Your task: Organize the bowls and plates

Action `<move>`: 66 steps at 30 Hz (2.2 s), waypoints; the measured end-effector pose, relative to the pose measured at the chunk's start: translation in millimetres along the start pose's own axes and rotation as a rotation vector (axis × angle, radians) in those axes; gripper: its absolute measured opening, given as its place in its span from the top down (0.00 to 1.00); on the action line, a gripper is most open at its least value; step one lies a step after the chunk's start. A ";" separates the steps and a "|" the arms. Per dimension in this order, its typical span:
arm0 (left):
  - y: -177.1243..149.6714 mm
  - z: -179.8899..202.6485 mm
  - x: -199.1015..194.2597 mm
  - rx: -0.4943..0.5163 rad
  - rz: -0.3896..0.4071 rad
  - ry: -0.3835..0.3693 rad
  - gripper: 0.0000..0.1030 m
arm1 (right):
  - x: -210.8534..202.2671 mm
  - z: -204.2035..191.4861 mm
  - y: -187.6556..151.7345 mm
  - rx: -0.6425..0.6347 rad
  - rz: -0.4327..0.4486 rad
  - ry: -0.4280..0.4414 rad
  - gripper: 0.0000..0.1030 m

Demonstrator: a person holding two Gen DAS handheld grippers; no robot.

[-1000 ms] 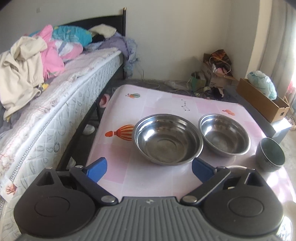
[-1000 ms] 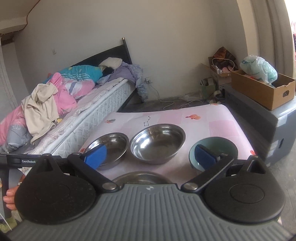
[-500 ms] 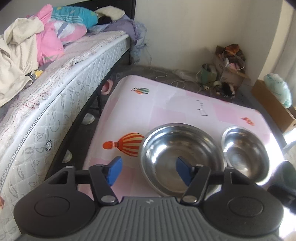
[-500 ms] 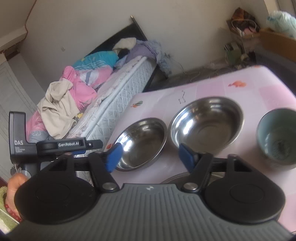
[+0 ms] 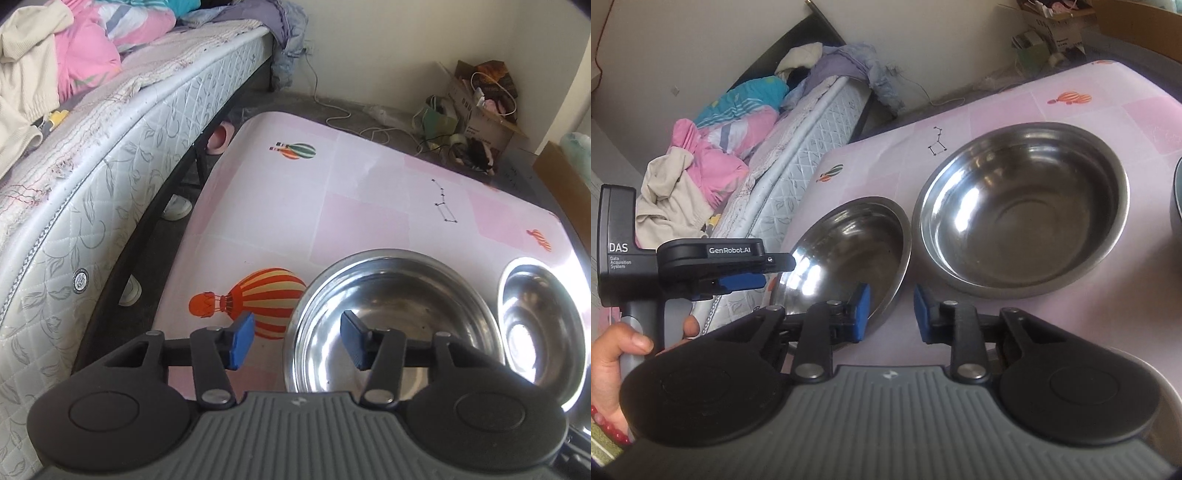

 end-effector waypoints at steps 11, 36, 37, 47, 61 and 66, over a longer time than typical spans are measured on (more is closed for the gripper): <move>2.8 3.8 22.8 0.004 -0.036 0.013 0.73 | 8.9 3.9 2.5 0.020 -0.015 -0.004 0.92; -48.6 -32.4 -22.5 -0.096 -0.076 -0.028 0.87 | 9.8 -11.1 -1.7 -0.032 -0.058 0.067 0.97; -50.4 -35.2 -24.8 -0.096 -0.073 -0.029 0.87 | 10.8 -13.8 -2.4 -0.035 -0.064 0.073 0.97; -33.2 -47.1 -37.0 -0.103 -0.012 -0.065 0.71 | 11.6 -17.4 -0.2 -0.043 -0.072 0.060 0.94; -26.3 -42.9 -10.2 -0.046 0.005 0.036 0.85 | 23.8 -26.1 3.7 -0.081 -0.056 0.015 0.95; -27.8 -39.3 -16.1 -0.024 0.026 0.045 0.86 | 24.0 -27.3 5.6 -0.105 -0.040 0.005 0.97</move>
Point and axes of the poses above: each gripper's, at about its wrist camera, not at the fingertips, and x roughly the way its jaws point, z to its right, y to its top, the point moved 8 cm from there along x, roughly the way its jaws point, and after that the axes turned 3 degrees about -x, right-handed, at the moved point
